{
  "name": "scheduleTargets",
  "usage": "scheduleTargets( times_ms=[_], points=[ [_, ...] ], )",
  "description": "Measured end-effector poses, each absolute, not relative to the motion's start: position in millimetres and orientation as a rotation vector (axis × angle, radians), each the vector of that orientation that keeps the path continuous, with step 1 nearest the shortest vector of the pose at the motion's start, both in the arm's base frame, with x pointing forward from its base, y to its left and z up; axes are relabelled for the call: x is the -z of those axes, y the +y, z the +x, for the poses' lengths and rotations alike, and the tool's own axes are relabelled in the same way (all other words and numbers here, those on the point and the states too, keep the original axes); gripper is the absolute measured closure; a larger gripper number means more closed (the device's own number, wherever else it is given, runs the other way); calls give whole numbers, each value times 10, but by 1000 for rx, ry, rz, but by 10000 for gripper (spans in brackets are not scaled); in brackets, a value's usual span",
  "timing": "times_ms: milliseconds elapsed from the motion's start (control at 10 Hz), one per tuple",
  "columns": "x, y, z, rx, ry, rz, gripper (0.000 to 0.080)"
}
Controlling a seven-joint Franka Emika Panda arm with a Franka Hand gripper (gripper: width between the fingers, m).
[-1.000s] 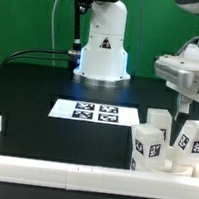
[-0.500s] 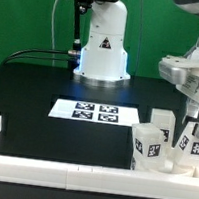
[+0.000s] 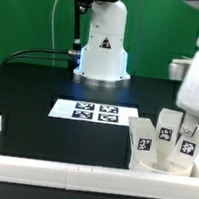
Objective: Assemble stool
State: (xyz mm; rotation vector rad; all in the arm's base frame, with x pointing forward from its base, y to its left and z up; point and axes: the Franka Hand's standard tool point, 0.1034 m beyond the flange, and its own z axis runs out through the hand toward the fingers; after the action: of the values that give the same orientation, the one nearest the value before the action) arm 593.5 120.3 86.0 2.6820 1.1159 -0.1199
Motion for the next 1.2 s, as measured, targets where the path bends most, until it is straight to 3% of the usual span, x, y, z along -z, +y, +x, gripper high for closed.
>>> scheduleTargets(
  times_ms=[500,800,1200],
  points=[
    [-864,1214,5934,68,620,2839,464],
    [-865,1148,5834,214,-152,3037,464],
    [-852,1133,5858,212,-555,2997,464]
  ],
)
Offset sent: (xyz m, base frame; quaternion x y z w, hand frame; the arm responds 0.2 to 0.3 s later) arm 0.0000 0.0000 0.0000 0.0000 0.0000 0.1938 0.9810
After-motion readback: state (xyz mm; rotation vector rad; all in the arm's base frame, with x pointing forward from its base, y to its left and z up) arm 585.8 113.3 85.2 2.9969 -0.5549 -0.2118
